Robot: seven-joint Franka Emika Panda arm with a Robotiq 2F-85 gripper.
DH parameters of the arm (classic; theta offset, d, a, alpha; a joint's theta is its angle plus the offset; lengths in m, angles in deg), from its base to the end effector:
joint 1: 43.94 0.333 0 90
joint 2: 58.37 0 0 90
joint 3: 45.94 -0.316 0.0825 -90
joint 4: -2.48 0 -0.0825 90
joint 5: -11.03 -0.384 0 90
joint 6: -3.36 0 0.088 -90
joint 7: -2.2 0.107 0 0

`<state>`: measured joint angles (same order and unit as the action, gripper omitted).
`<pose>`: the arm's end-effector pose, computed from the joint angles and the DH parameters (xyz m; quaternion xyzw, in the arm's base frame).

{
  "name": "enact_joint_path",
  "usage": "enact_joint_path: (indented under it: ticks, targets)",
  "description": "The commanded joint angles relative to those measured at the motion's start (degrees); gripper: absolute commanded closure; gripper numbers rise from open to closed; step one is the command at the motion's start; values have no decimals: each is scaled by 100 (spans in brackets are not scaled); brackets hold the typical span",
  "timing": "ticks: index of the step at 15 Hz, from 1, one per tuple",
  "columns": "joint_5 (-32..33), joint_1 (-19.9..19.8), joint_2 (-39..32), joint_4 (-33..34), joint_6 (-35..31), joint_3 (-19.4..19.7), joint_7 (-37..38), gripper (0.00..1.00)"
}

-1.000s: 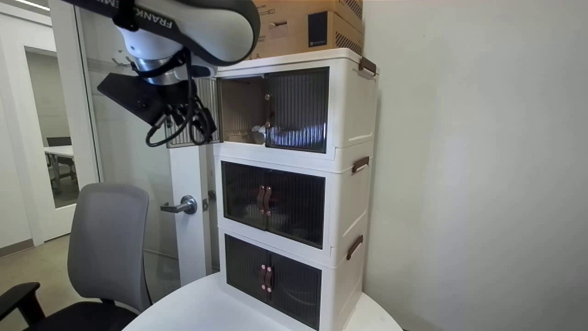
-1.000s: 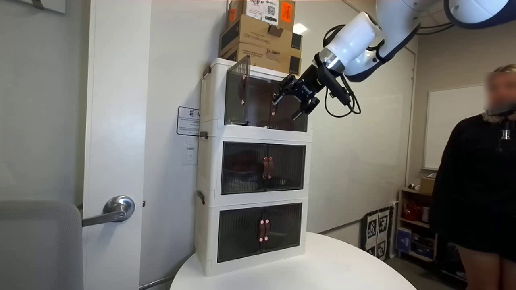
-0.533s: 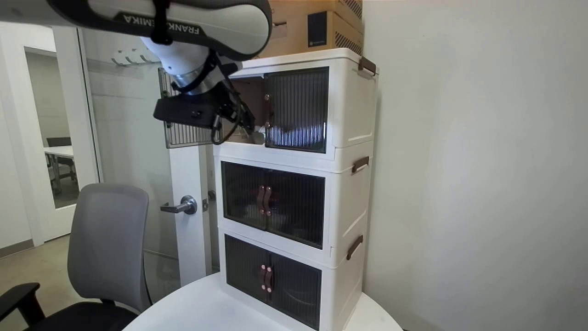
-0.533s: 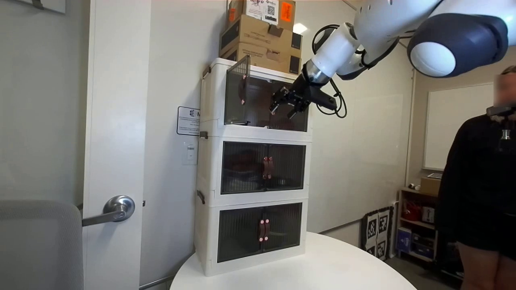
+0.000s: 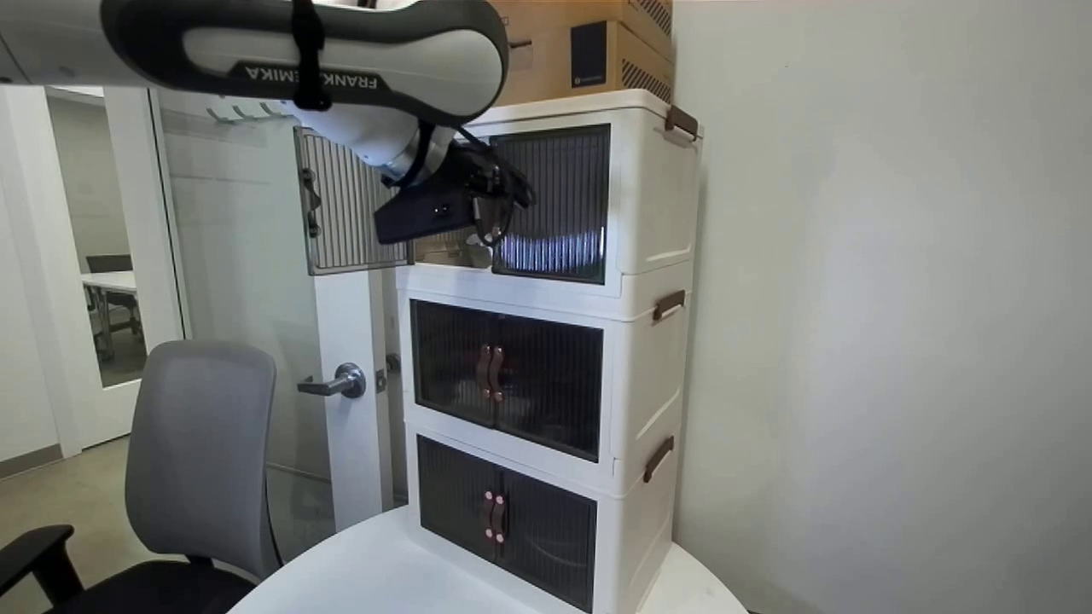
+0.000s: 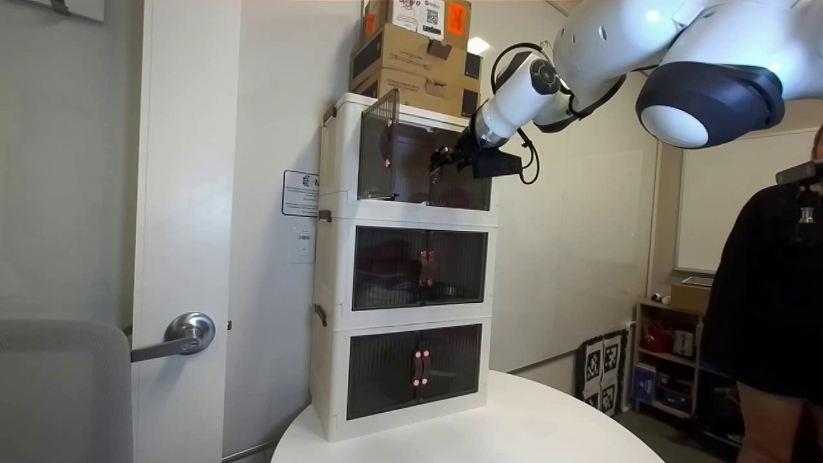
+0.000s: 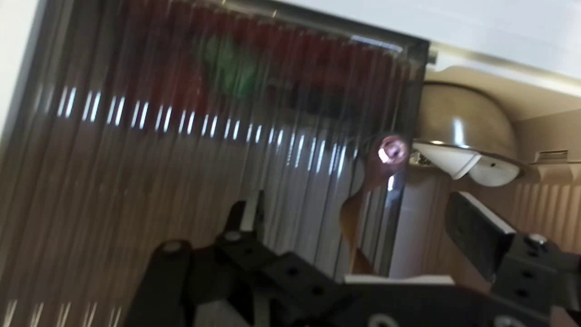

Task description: Open the top cabinet doors

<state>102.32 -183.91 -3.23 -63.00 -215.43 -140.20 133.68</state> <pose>0.6903 0.0400 0.5159 0.8283 0.0565 0.5491 0.0961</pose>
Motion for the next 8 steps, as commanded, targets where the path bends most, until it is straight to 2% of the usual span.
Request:
enact_joint_path:
  ticks: [1,3,8]
  targets:
    - [-371,-55,77,212,953,100,-544,0]
    - [-438,-114,141,241,1337,33,-587,0]
    - [-398,-88,167,162,1364,-113,-526,0]
